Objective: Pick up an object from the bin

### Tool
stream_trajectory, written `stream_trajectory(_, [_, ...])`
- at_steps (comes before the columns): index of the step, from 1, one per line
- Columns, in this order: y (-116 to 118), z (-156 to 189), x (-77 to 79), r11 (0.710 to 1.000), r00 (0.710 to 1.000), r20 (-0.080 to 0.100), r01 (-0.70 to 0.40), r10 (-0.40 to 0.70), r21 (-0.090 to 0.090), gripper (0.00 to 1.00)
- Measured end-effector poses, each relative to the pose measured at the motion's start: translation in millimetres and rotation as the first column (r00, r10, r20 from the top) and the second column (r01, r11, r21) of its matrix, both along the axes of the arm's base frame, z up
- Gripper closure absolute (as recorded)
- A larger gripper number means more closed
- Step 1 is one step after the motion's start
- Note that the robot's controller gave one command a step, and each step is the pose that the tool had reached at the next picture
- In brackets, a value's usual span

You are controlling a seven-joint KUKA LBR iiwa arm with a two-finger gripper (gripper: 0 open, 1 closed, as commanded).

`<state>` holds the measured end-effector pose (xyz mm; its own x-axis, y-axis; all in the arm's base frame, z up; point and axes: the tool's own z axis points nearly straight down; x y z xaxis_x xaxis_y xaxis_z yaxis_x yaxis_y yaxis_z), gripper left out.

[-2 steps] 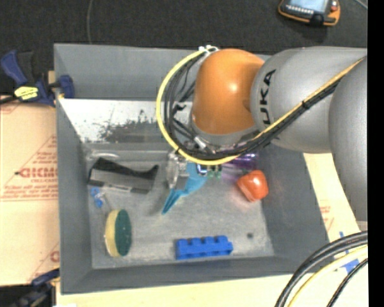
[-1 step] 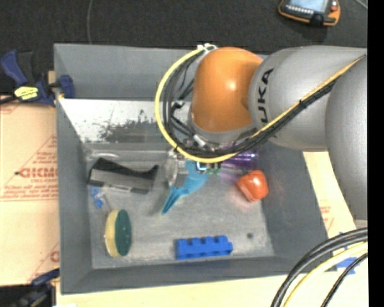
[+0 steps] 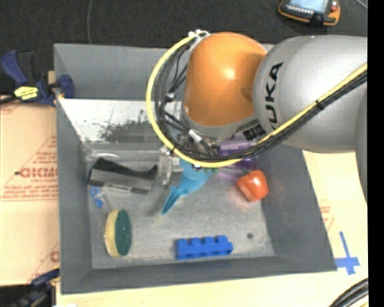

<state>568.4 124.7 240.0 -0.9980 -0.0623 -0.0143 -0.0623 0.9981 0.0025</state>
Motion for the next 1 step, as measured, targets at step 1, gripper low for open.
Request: stream_trajectory(1, [2.3, -95.2, 56.9, 0.995, 0.995, -0.012, 0.099, -0.099, -0.004, 0.0])
